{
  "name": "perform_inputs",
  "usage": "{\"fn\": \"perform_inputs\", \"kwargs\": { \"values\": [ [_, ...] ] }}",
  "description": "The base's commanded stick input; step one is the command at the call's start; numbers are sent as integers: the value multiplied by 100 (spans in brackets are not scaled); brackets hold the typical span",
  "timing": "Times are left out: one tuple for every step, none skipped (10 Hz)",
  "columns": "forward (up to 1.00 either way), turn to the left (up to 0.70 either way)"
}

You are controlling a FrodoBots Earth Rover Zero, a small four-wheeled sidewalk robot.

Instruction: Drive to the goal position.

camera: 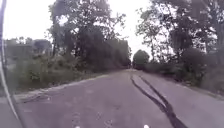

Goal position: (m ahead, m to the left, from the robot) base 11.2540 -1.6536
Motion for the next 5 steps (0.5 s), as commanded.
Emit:
{"fn": "perform_inputs", "kwargs": {
  "values": [
    [70,0],
    [70,0],
    [70,0],
    [70,0],
    [70,0]
  ]
}}
